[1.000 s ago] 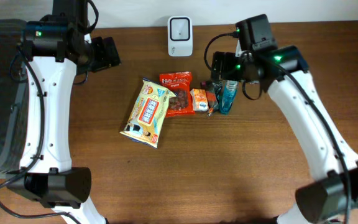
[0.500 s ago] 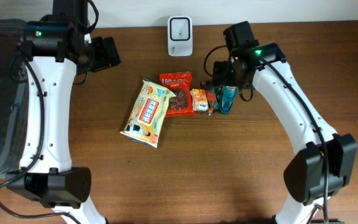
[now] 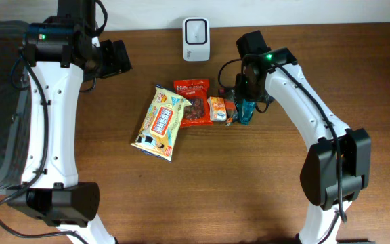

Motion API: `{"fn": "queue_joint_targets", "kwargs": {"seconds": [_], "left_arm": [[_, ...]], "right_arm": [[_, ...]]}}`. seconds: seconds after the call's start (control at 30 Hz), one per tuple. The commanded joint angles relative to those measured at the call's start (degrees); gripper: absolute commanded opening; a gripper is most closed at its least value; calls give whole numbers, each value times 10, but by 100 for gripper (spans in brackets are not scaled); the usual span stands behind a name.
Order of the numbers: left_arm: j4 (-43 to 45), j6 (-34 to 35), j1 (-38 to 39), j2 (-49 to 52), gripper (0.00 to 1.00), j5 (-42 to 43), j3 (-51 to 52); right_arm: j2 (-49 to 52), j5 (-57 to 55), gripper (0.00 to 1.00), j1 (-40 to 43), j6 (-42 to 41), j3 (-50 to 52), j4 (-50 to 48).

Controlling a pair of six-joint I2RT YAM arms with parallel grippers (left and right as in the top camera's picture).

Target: Scan the item barcode

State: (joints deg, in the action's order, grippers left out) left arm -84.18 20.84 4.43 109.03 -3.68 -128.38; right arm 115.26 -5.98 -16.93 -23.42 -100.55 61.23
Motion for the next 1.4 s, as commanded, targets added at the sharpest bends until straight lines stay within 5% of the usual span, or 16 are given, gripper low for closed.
{"fn": "queue_joint_targets", "kwargs": {"seconds": [0.0, 0.3, 0.5, 0.83, 1.13, 1.37], "left_arm": [[1, 6, -1, 1, 99, -6, 1], [1, 6, -1, 1, 99, -6, 1], [1, 6, -1, 1, 99, -6, 1], [1, 6, -1, 1, 99, -6, 1], [1, 6, -1, 1, 99, -6, 1], [1, 6, -1, 1, 99, -6, 1]], "right_arm": [[4, -1, 52, -3, -1, 0, 16], [2, 4, 26, 14, 0, -4, 25], [-3, 227, 26, 125, 128, -8, 38], [-2, 332, 25, 245, 385, -8, 99], [-2, 585, 20, 241, 446, -8, 117], [-2, 578, 20, 222, 473, -8, 126]]}}
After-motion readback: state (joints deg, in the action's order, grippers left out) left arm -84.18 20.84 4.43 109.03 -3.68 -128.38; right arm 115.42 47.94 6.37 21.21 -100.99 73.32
